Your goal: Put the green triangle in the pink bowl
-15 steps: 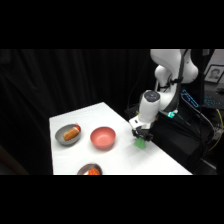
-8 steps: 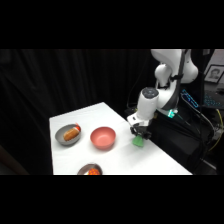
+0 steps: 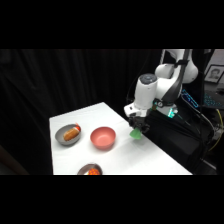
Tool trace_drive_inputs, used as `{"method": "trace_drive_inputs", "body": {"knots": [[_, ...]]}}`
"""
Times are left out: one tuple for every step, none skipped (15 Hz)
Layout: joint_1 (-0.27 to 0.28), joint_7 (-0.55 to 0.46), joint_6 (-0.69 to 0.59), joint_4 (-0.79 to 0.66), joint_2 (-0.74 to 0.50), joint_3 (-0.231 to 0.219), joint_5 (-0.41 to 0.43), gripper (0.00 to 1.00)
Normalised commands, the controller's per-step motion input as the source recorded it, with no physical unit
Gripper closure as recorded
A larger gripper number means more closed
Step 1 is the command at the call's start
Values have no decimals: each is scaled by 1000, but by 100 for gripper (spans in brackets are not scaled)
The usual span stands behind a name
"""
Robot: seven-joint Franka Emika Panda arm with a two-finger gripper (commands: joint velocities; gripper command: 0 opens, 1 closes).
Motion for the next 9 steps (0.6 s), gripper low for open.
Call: {"method": "trace_drive_inputs", "body": {"knots": [[-73, -204, -365, -60, -509, 105, 203, 92], [-69, -207, -356, -52, -500, 99, 210, 92], [-67, -209, -345, -40, -490, 88, 206, 92], [-67, -217, -341, -17, -464, 76, 205, 92], [-69, -219, -348, 8, -438, 62, 214, 92], [-66, -205, -354, 15, -430, 57, 207, 92], [-64, -194, -348, 25, -405, 52, 199, 92], [-64, -195, -354, 48, -380, 44, 196, 92], [-67, -190, -344, 70, -343, 35, 189, 92]]}}
